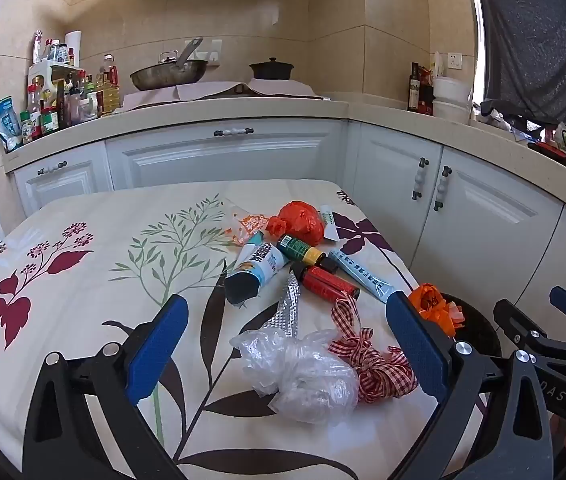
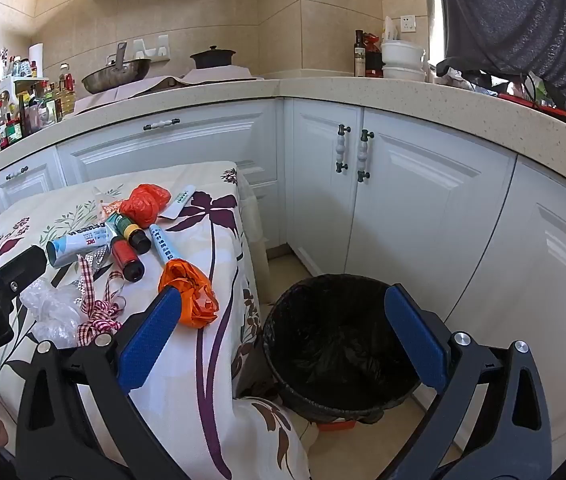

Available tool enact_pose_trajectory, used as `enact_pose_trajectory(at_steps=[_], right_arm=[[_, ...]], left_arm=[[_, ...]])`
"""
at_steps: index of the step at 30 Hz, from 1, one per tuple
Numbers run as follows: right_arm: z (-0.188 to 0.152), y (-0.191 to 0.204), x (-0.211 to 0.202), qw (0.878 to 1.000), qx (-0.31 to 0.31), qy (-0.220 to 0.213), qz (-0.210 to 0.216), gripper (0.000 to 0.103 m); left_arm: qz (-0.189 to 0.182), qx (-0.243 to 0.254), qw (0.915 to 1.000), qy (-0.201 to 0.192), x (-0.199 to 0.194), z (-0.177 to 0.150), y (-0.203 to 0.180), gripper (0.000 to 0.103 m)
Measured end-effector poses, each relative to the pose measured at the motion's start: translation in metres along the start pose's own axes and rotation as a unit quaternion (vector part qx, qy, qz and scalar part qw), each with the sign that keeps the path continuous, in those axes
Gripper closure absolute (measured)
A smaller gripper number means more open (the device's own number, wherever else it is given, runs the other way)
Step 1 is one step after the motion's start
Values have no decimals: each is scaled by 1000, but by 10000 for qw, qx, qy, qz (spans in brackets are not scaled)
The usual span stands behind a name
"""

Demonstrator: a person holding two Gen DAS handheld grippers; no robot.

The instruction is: Collect trash

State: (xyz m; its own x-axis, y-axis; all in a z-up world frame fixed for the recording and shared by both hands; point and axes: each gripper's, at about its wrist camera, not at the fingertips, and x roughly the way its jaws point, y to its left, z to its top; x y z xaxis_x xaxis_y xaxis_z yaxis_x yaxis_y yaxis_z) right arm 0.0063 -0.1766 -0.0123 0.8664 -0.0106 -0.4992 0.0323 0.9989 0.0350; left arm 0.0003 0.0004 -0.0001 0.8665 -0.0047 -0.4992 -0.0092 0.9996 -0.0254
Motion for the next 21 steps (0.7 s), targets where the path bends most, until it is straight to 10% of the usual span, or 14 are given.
enact_pose_trajectory(at_steps=[21], right_arm=[[2, 0, -4, 10000, -9, -35, -4, 4]], left_arm=[[28, 37, 10000, -32, -1, 1, 1, 6]])
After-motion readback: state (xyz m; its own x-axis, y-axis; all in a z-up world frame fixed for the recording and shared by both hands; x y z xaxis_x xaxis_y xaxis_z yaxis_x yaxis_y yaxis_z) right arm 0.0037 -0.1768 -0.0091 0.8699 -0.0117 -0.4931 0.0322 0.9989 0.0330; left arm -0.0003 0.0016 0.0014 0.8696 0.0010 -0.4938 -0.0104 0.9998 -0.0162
